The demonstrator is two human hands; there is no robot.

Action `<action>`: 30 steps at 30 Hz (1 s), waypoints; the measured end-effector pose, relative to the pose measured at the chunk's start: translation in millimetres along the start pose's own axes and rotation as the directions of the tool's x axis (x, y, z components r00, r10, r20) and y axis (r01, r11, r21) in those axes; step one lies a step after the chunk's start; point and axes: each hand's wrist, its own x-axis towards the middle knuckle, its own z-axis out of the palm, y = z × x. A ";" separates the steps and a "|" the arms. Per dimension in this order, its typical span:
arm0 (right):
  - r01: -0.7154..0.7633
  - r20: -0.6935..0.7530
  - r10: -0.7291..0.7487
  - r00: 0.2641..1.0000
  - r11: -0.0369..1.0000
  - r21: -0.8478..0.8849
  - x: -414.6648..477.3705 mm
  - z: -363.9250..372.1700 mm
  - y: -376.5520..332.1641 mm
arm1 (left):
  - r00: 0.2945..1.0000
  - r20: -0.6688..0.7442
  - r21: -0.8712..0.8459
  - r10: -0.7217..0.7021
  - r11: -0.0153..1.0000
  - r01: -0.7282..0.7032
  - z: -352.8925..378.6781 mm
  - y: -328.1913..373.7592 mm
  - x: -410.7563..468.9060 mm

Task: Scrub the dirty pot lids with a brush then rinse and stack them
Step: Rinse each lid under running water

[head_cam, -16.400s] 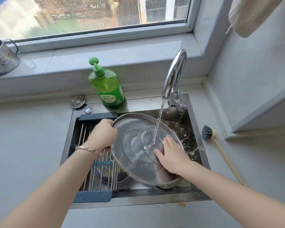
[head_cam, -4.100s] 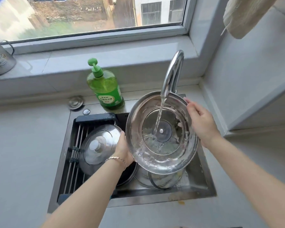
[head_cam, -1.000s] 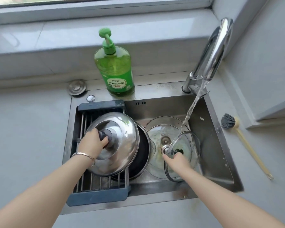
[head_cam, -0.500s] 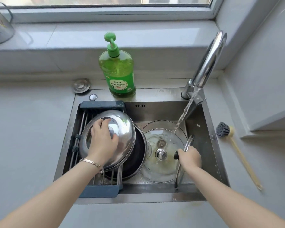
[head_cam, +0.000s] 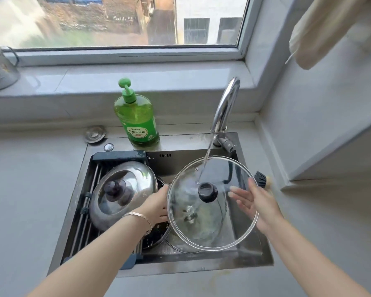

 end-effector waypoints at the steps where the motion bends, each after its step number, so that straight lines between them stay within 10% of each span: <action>1: -0.056 0.008 0.056 0.998 0.997 0.060 1.4 1.8 3.9 | 0.999 0.013 -0.091 -0.030 0.995 0.031 -0.5 3.1 -1.6; 12: -0.360 -0.009 0.361 0.932 0.932 0.043 28.8 13.9 80.9 | 0.978 -0.163 -0.151 0.127 0.977 -0.152 -19.9 36.0 6.0; 18: -0.257 0.029 0.258 0.966 0.966 -0.005 44.6 52.8 69.2 | 0.909 -0.296 -0.076 0.294 0.941 -0.329 -36.8 66.3 13.2; 30: -0.151 -0.084 0.142 0.986 0.981 -0.117 54.6 30.2 36.7 | 0.961 -0.210 -0.186 0.182 0.957 -0.222 -21.2 55.6 34.5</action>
